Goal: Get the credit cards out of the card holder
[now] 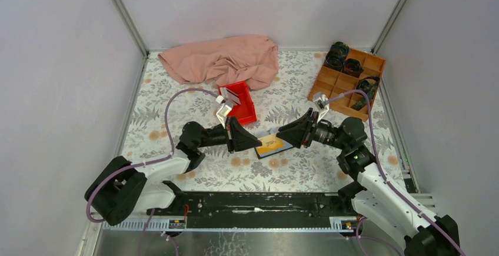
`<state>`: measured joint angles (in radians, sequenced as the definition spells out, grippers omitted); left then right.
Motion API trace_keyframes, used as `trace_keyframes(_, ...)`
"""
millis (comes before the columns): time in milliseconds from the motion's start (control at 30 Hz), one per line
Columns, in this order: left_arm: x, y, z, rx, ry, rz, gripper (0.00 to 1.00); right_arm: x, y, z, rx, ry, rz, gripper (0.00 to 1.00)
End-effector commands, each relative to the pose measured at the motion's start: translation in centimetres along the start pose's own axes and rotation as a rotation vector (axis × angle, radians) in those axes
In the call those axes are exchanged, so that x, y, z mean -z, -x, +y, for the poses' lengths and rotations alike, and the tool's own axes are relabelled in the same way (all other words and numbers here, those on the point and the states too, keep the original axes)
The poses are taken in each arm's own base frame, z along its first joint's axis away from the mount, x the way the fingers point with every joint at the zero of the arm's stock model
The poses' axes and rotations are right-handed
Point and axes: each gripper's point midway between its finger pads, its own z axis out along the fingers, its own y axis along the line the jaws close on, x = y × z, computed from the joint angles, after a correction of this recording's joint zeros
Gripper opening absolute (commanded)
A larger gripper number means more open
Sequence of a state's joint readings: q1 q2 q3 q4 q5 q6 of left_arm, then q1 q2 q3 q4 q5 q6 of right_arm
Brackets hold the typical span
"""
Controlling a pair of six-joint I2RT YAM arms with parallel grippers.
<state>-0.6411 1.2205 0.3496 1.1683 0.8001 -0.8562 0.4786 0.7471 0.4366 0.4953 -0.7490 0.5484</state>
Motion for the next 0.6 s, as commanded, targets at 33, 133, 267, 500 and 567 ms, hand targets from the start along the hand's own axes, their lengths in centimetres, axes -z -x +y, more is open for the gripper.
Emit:
trace_keyframes(33,-0.1,-1.3,0.0,-0.009,-0.017,0.099,0.00,-0.1,1.4,1.5,0.059,0.059,-0.007,0.33)
trace_keyframes(133,-0.2,-1.1,-0.2,-0.018,-0.022,0.089,0.00,-0.2,1.1,1.9,0.052,0.084,0.011,0.31)
trace_keyframes(267,-0.4,-0.2,-1.1,-0.033,-0.061,0.072,0.00,-0.1,0.5,1.6,0.040,0.080,0.030,0.37)
trace_keyframes(500,-0.5,0.2,-1.9,-0.041,-0.094,0.072,0.00,0.1,0.6,0.9,0.056,0.031,0.016,0.38)
trace_keyframes(567,-0.5,0.1,-1.9,-0.040,-0.091,0.069,0.00,0.0,0.5,1.2,0.055,0.048,0.026,0.33)
